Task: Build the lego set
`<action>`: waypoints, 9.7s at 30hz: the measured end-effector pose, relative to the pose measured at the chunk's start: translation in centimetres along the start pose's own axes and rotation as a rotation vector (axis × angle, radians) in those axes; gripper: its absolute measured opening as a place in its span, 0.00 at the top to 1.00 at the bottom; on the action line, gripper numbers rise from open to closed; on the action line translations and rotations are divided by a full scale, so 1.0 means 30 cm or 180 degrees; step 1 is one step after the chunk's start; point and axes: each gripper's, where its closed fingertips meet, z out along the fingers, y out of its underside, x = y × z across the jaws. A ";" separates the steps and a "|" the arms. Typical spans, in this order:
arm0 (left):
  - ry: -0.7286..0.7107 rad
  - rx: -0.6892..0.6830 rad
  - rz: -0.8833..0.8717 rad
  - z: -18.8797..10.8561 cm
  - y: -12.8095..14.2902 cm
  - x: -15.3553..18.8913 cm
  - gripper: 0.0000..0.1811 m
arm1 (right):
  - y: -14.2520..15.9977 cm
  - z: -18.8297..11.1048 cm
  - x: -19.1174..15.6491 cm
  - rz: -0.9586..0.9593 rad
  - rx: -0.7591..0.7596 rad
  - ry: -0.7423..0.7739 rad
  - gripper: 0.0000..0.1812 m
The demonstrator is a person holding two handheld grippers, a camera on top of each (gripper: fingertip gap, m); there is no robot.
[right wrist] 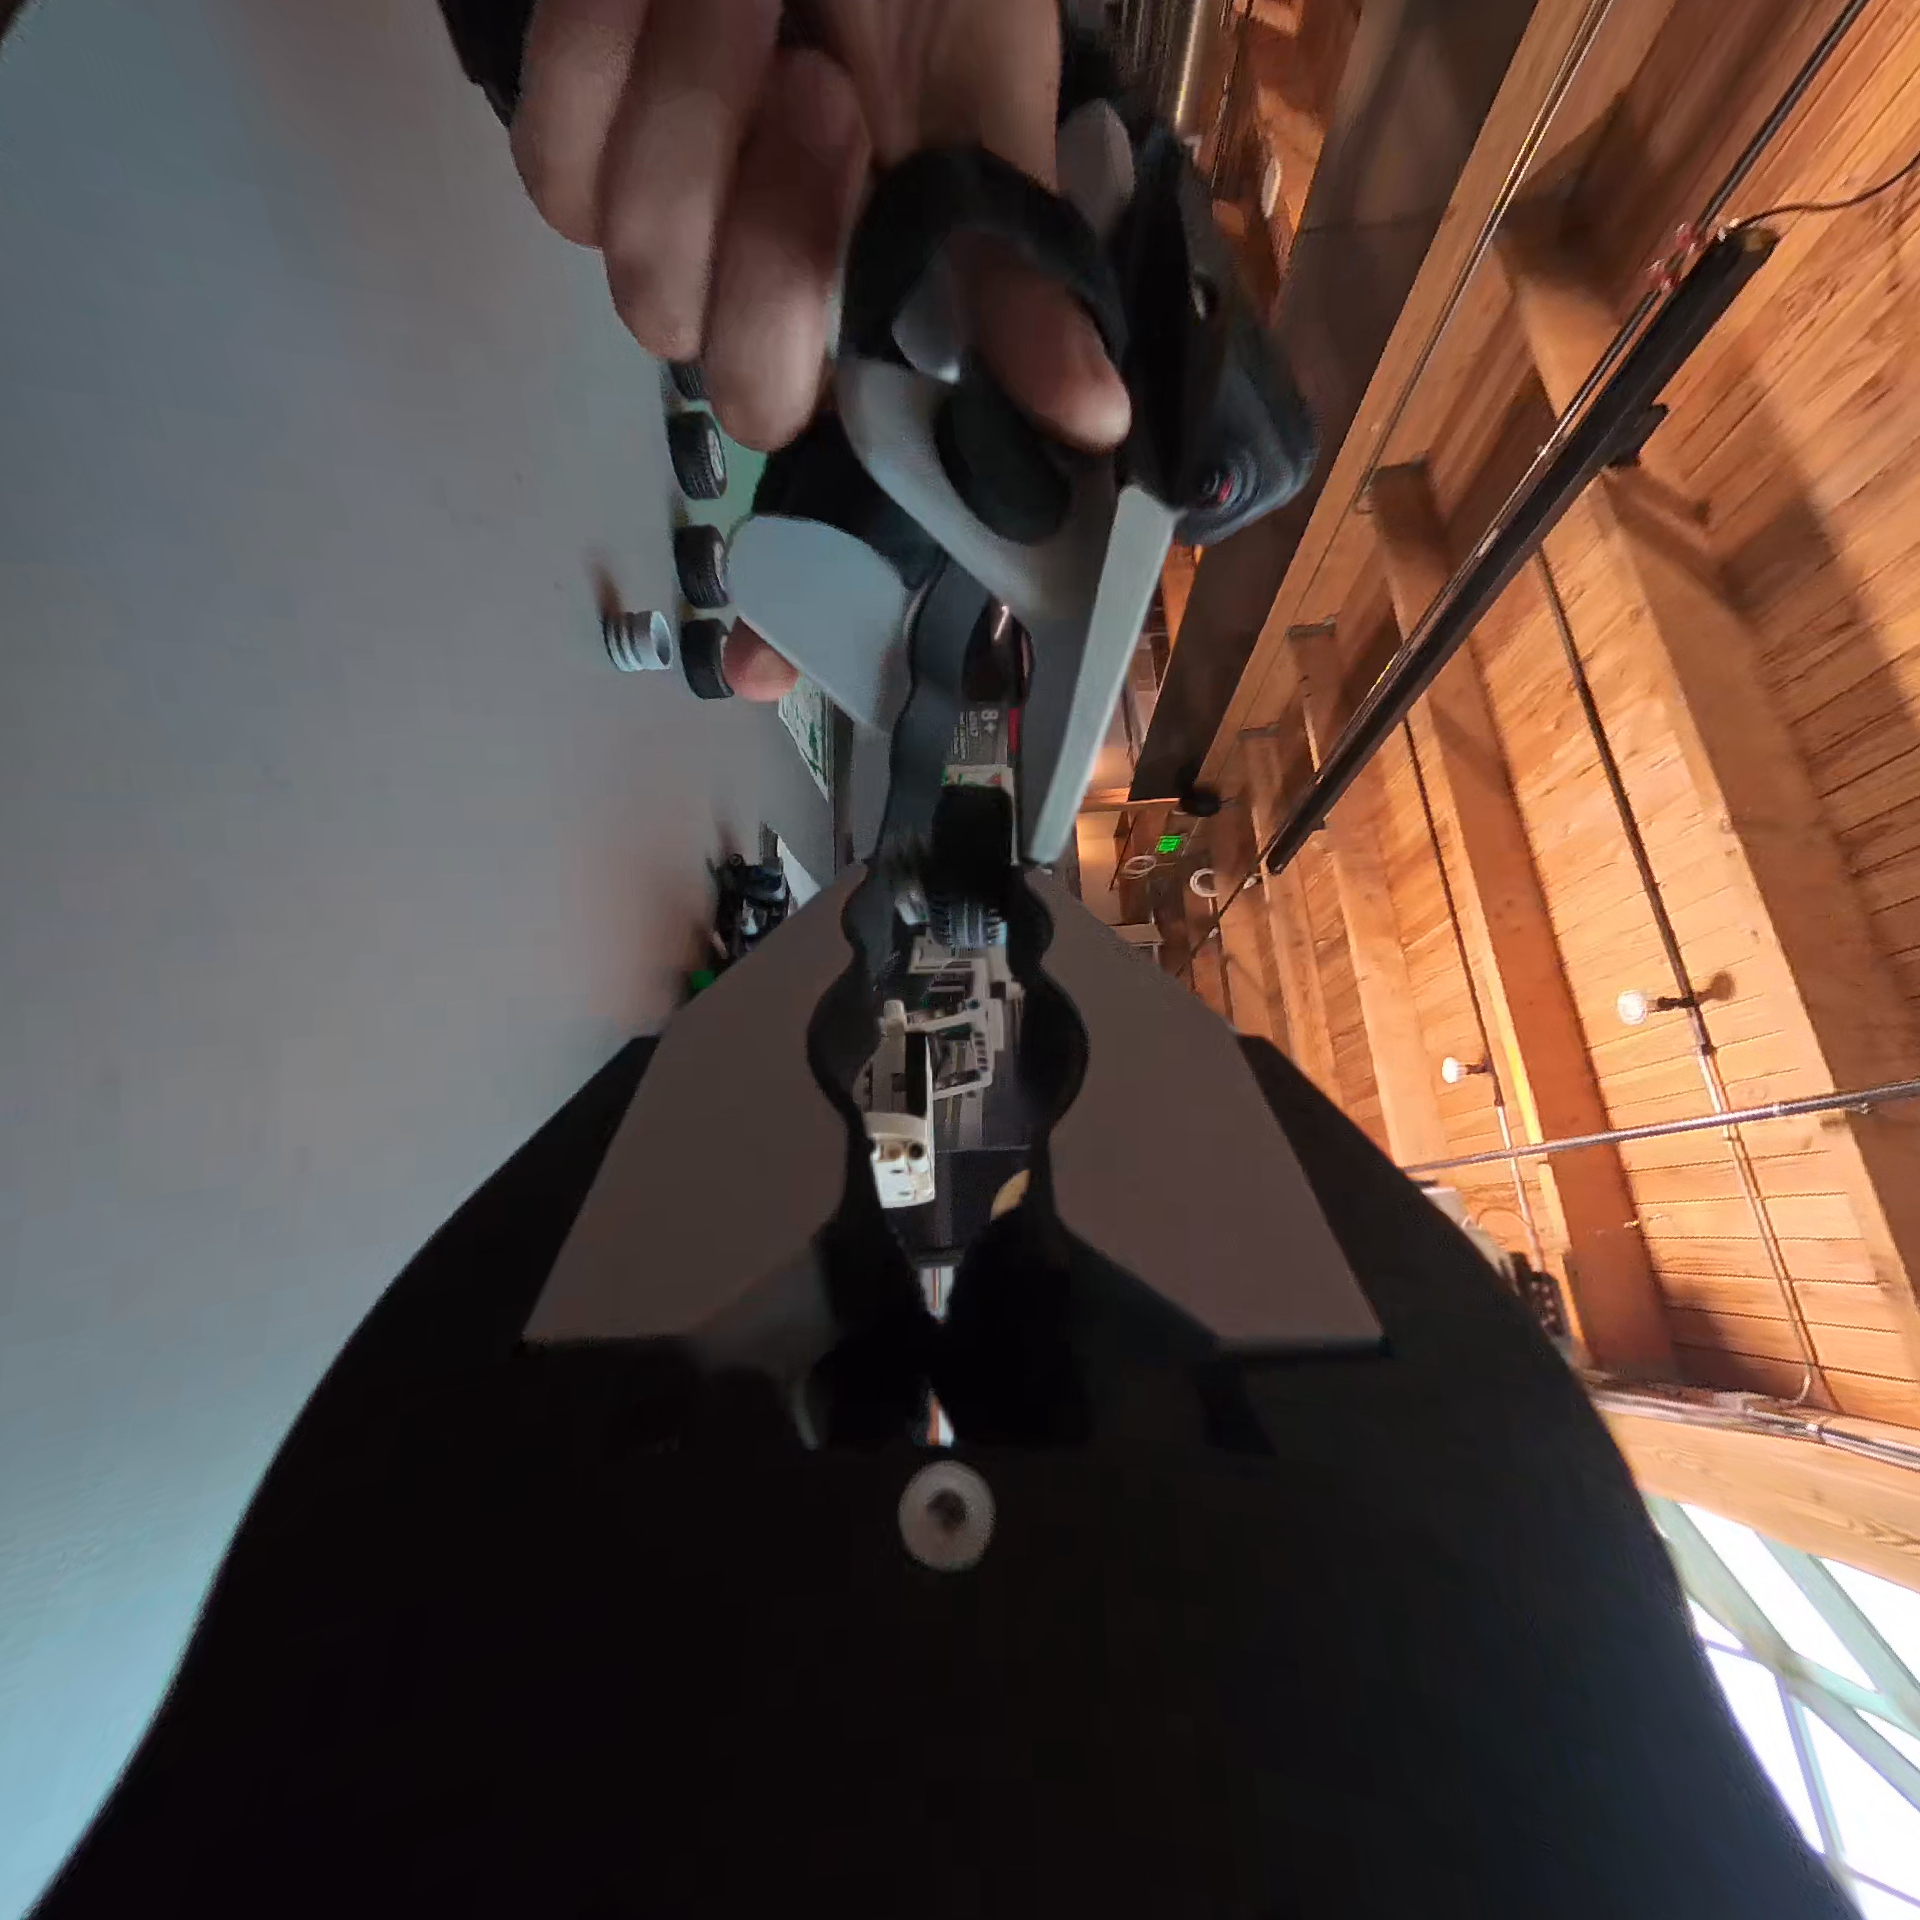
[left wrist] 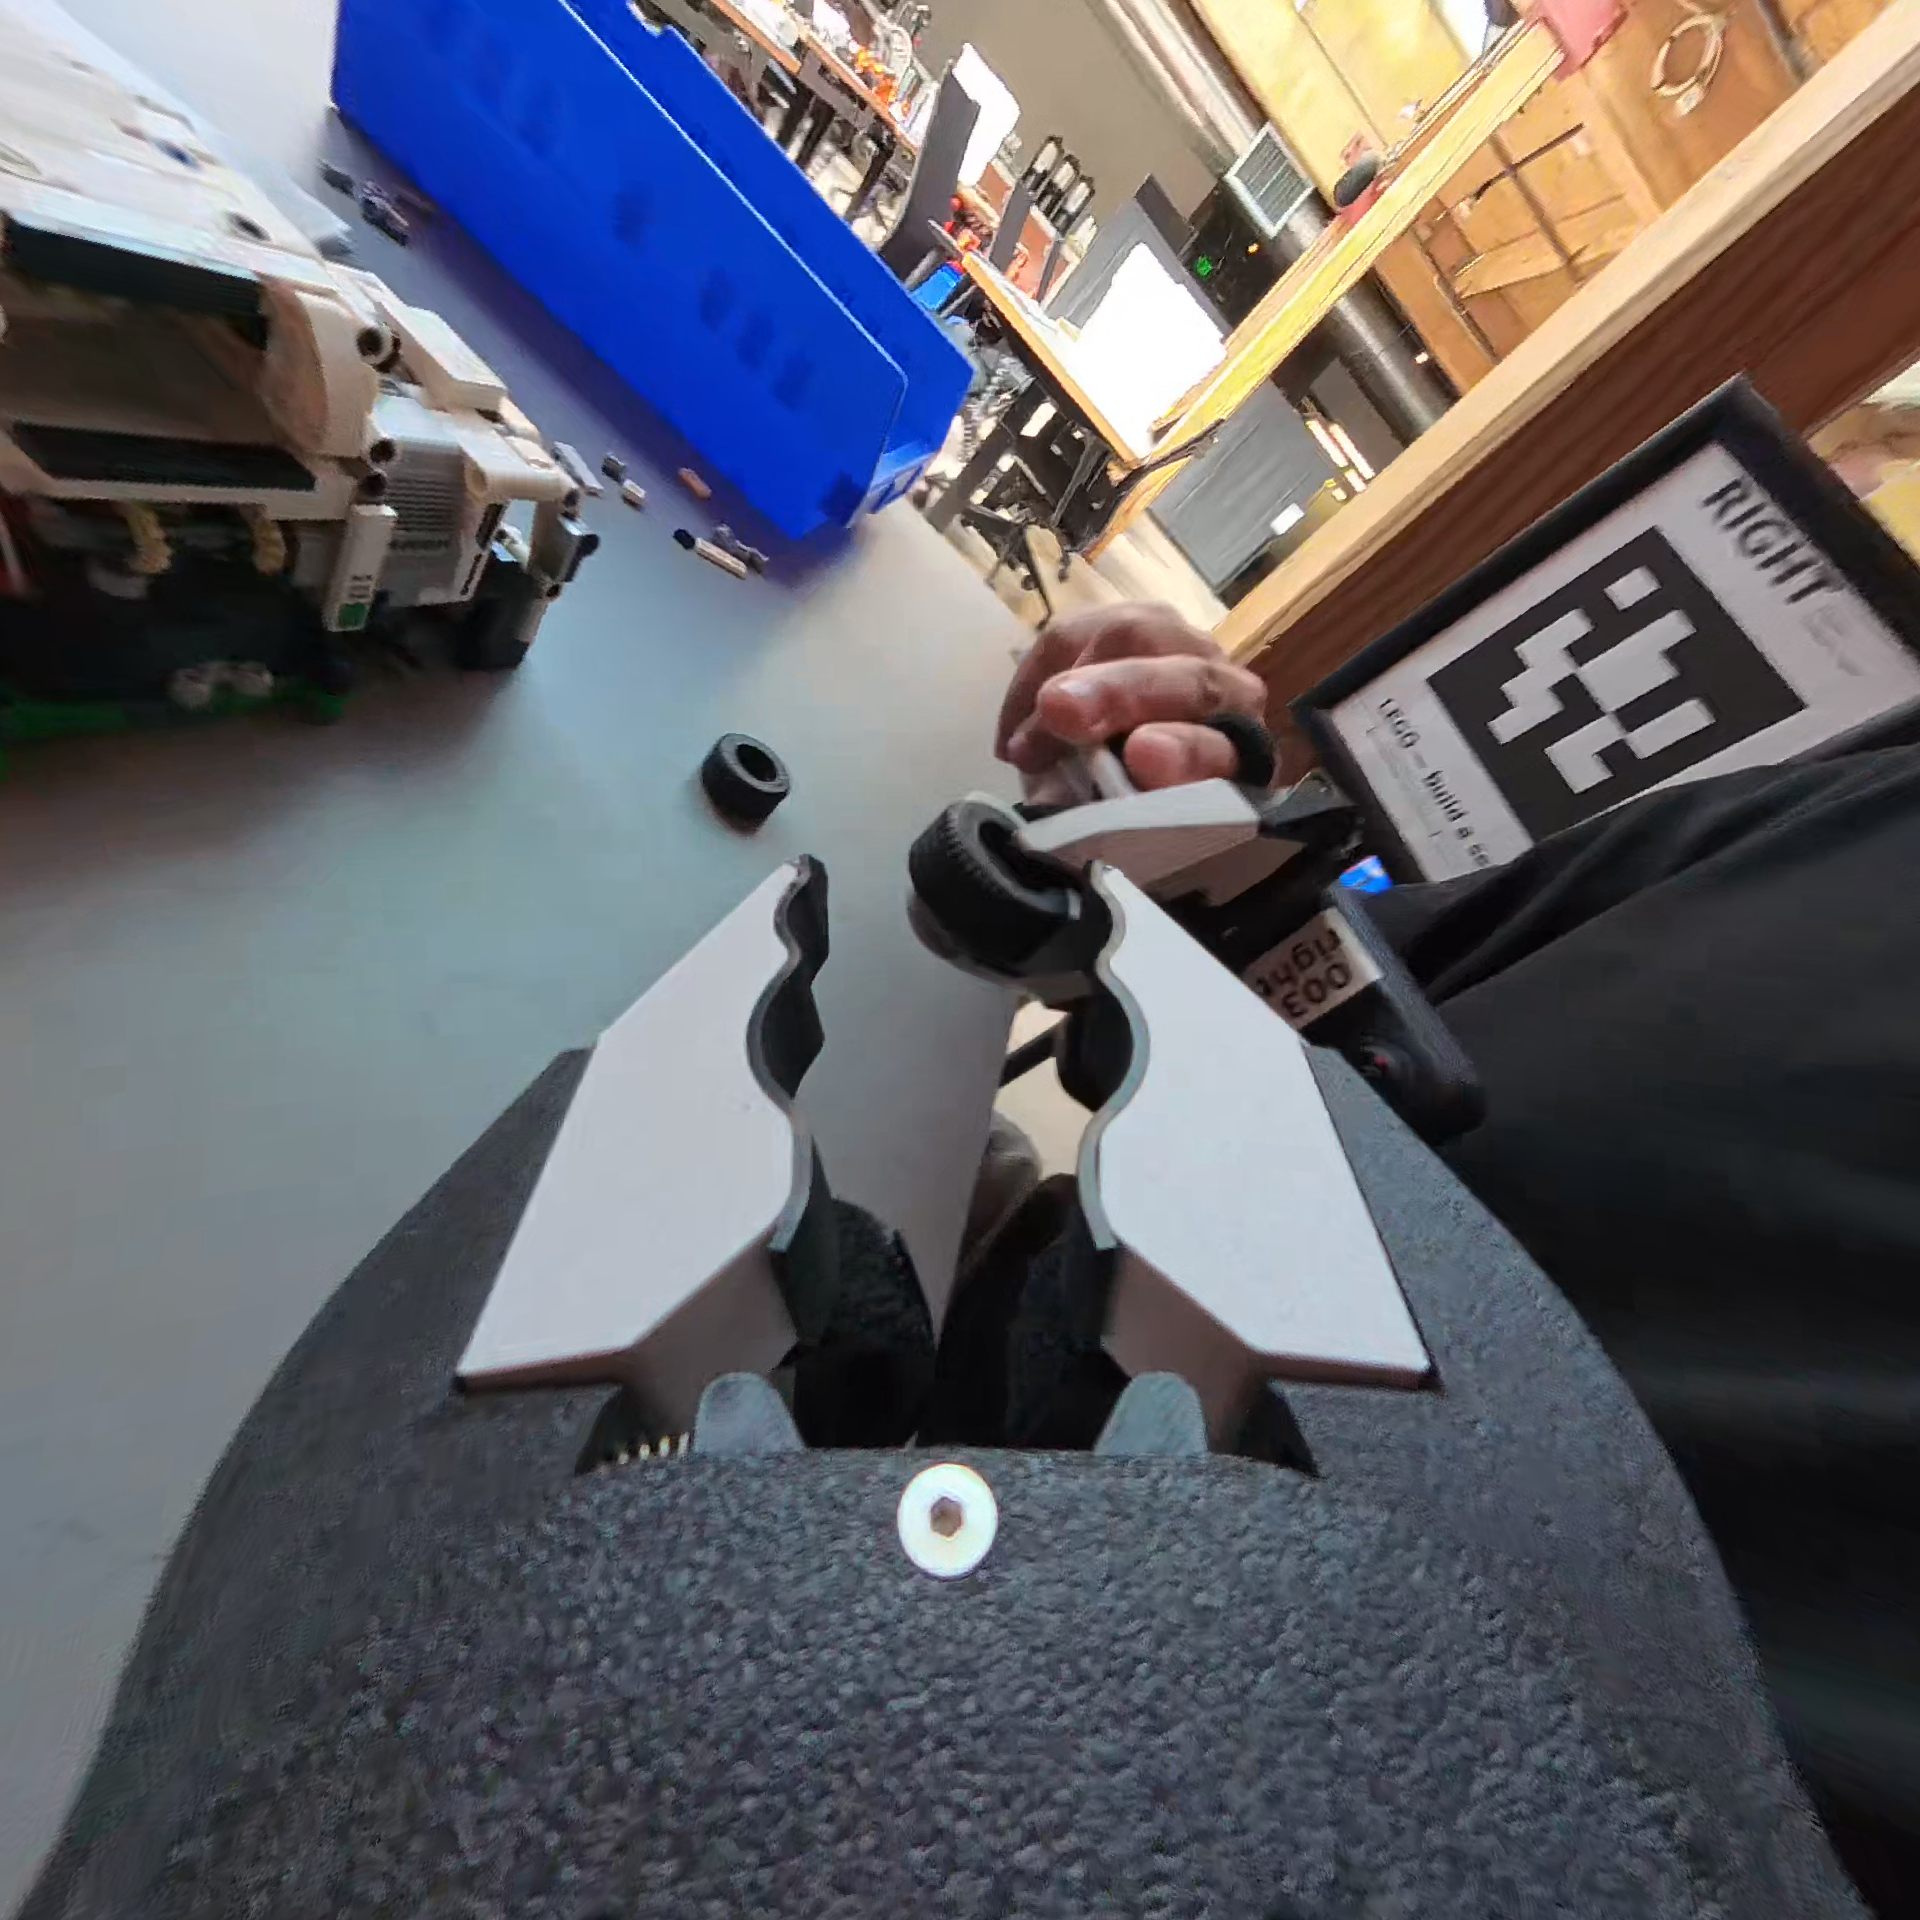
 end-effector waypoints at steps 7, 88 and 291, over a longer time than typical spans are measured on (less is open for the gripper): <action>0.0259 -0.0067 -0.0410 -0.004 -0.003 -0.032 0.85 | 0.026 0.035 -0.032 0.0092 0.0066 -0.0135 0.88; -0.1342 -0.1000 0.2923 -0.081 0.209 -0.089 0.93 | -0.096 0.022 -0.184 0.3384 0.0175 -0.1937 0.91; -0.2307 -0.1533 0.5591 -0.101 0.168 -0.219 0.93 | -0.023 0.072 -0.238 0.4915 -0.0008 -0.2702 0.72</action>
